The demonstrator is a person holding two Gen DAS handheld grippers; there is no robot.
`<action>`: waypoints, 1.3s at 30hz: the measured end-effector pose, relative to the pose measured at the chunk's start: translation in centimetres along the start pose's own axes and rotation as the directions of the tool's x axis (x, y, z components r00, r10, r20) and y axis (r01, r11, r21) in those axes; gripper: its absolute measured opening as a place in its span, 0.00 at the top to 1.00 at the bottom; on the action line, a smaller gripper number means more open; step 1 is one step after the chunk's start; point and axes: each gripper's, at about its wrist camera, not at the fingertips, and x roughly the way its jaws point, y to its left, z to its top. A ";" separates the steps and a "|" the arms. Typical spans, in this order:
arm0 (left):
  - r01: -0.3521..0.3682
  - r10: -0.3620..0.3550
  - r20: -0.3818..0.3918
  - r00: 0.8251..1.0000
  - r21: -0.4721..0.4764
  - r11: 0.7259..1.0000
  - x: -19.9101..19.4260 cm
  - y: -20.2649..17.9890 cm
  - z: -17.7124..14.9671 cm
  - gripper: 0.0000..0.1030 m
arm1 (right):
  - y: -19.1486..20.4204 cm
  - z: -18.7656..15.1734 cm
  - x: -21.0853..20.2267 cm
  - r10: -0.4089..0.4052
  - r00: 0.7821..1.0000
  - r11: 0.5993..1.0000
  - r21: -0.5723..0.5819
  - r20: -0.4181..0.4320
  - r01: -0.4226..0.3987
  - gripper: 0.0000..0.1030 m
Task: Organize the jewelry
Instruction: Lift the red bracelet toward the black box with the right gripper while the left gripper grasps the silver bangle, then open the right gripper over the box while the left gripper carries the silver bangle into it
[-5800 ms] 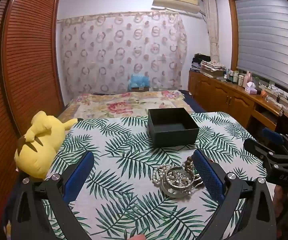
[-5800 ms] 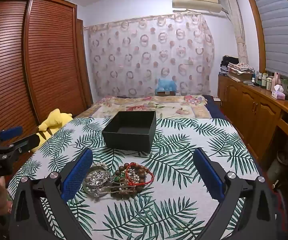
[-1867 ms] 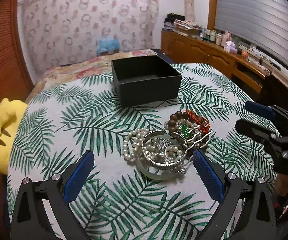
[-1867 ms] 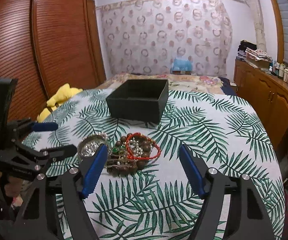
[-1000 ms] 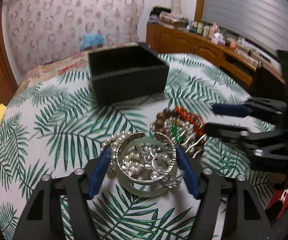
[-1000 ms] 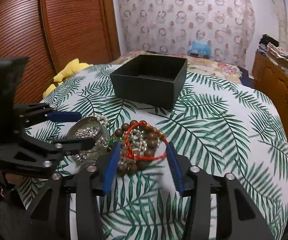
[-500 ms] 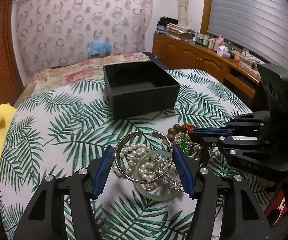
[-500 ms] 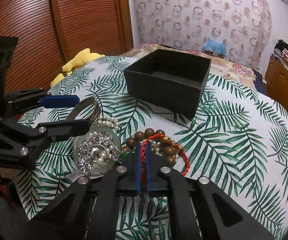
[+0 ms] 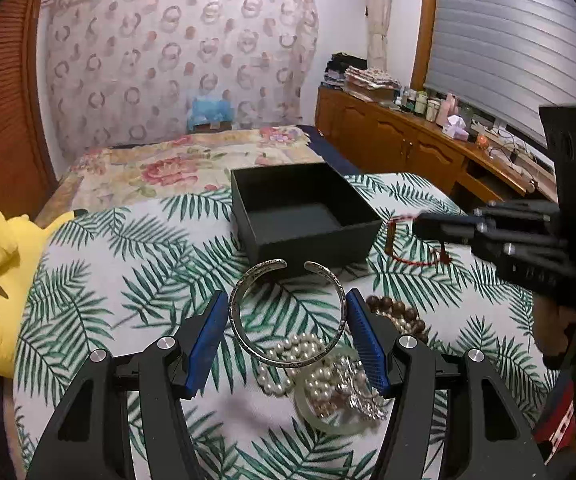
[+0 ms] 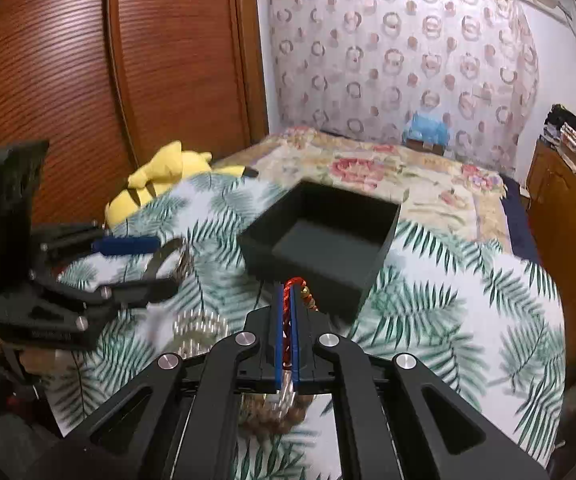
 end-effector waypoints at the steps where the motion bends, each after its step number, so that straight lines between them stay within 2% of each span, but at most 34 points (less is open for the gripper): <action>1: -0.002 0.002 0.003 1.000 0.000 1.000 0.0 0.1 0.2 0.44 | -0.1 0.5 0.1 0.000 1.000 1.000 0.000 0.005 0.000 0.97; 4: -0.009 0.009 0.011 1.000 0.000 1.000 0.1 0.4 1.1 0.44 | -0.7 2.6 0.5 0.000 1.000 1.000 0.000 0.023 0.000 0.97; 6: -0.005 0.005 0.013 1.000 0.002 1.000 0.2 0.4 1.6 0.61 | -1.2 3.8 1.0 -0.004 1.000 1.000 -0.001 0.030 0.004 0.97; 12: -0.007 0.007 0.005 1.000 0.001 1.000 1.0 0.8 3.1 0.64 | -2.4 6.1 3.6 -0.013 1.000 1.000 0.011 0.008 0.013 0.97; 17: -0.025 0.025 -0.006 1.000 -0.036 0.999 1.1 3.0 2.2 0.64 | -1.9 5.7 4.0 -0.008 1.000 1.000 -0.009 0.005 0.008 0.97; 22: -0.061 0.056 -0.077 0.995 -0.070 0.996 3.4 5.5 1.3 0.64 | -1.6 5.4 3.8 -0.009 1.000 1.000 -0.010 0.010 0.009 0.96; 26: -0.085 0.073 -0.168 0.983 -0.064 0.994 6.7 6.2 0.1 0.64 | -1.5 5.3 3.6 -0.018 1.000 1.000 -0.010 0.010 0.018 0.97; 28: -0.091 0.080 -0.187 0.979 -0.053 0.994 7.4 6.1 -0.3 0.70 | -1.7 5.5 3.6 -0.015 1.000 1.000 -0.010 0.009 0.015 0.97; 30: -0.104 0.093 -0.212 0.973 -0.040 0.994 8.3 5.9 -0.7 0.80 | -1.6 5.6 3.7 -0.017 1.000 1.000 -0.016 0.007 0.017 0.97; 32: -0.133 0.128 -0.203 0.971 -0.011 0.991 8.2 5.7 -0.8 0.89 | -1.6 5.8 3.9 -0.023 1.000 1.000 -0.021 0.001 0.023 0.97; 33: -0.133 0.129 -0.205 0.970 -0.007 0.991 8.2 5.7 -0.8 0.96 | -1.6 5.8 4.1 -0.028 1.000 0.999 -0.025 -0.004 0.028 0.96; 39: -0.117 0.115 -0.132 0.984 -0.009 0.993 5.9 4.9 0.2 0.97 | -2.1 6.3 6.1 -0.060 0.998 0.997 -0.040 -0.032 0.059 0.96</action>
